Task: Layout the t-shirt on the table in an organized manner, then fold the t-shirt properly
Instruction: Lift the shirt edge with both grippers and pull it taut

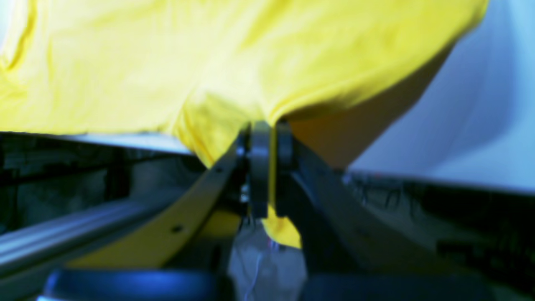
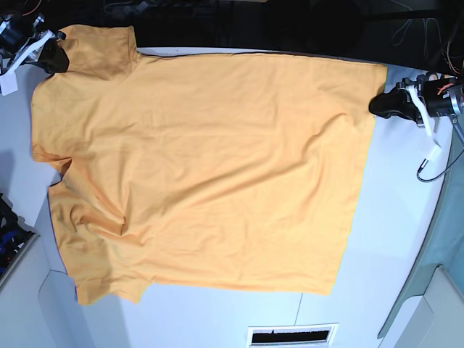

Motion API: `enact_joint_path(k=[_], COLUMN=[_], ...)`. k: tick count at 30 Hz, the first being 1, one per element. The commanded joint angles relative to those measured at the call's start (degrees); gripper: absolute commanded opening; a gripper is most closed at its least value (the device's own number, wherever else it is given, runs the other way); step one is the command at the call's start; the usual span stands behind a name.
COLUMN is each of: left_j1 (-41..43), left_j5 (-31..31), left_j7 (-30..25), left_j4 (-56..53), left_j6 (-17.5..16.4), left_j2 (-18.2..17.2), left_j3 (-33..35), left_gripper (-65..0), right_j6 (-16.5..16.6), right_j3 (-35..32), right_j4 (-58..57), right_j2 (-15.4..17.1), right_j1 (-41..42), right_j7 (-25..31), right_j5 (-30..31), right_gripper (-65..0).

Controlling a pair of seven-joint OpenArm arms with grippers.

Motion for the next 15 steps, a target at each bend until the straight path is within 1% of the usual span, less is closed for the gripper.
enact_joint_path(k=[1,2,6,9,13,15], left_j1=[-0.5,-0.7,-2.5,-4.0,-5.9,-6.2], left_j5=[-0.4,0.5,1.6,2.3,7.0,9.4], left_j7=[-2.3,-3.3,-3.5,-4.6,-8.7,-12.0], left_j4=[0.7,0.7,0.7,0.7,0.7,0.7], left_j6=[-0.5,-0.5,-0.5,-0.5,-0.5,-0.5], left_j2=[-1.5,-1.5,-1.7,-1.7,-1.7,-1.8], left_j3=[-1.9,-3.2,-6.6,-6.5,-6.0,-6.0], left_gripper=[-65.0,-65.0,-65.0,-65.0,-65.0,-65.0], right_j6=[0.3,0.3,0.3,0.3,0.3,0.3], right_j3=[0.6,0.7,1.1,1.1,1.1,1.1], right_j4=[1.3,1.4,1.4,1.3,1.3,1.0], right_j2=[0.8,0.8,0.8,0.8,0.8,0.9], right_j1=[0.3,1.0,3.0,4.9,9.2,10.9], right_j7=[1.7,1.7,1.8,2.2,2.2,2.2], right_j5=[0.0,-0.3,-0.4,-0.5,-2.2,-3.4], right_gripper=[-65.0,-65.0,-65.0,-65.0,-65.0,-65.0])
